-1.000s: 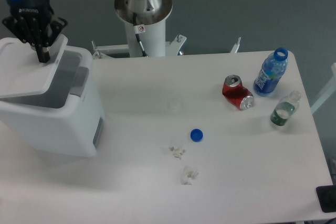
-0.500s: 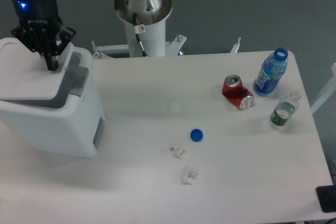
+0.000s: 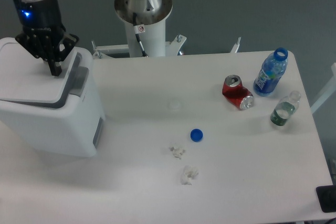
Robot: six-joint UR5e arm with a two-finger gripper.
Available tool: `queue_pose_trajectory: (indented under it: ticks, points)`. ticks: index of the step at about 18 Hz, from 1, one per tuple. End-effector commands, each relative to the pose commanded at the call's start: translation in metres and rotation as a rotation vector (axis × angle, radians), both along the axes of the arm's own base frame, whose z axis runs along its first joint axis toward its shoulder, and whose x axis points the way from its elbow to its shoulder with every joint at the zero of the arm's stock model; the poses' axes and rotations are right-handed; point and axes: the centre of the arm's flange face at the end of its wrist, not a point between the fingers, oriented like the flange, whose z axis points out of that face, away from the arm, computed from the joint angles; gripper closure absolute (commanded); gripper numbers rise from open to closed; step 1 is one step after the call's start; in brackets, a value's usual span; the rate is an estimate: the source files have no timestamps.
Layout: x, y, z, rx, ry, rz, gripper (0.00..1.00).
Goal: Close the trash can
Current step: 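Press the lid down with the gripper until it lies flat on the can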
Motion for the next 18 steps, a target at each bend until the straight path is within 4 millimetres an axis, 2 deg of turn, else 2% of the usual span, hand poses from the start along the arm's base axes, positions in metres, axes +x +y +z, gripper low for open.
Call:
queue_pose_trajectory:
  ticks: [18]
  points:
    - [-0.006, 0.009, -0.016, -0.029, -0.011, 0.004, 0.94]
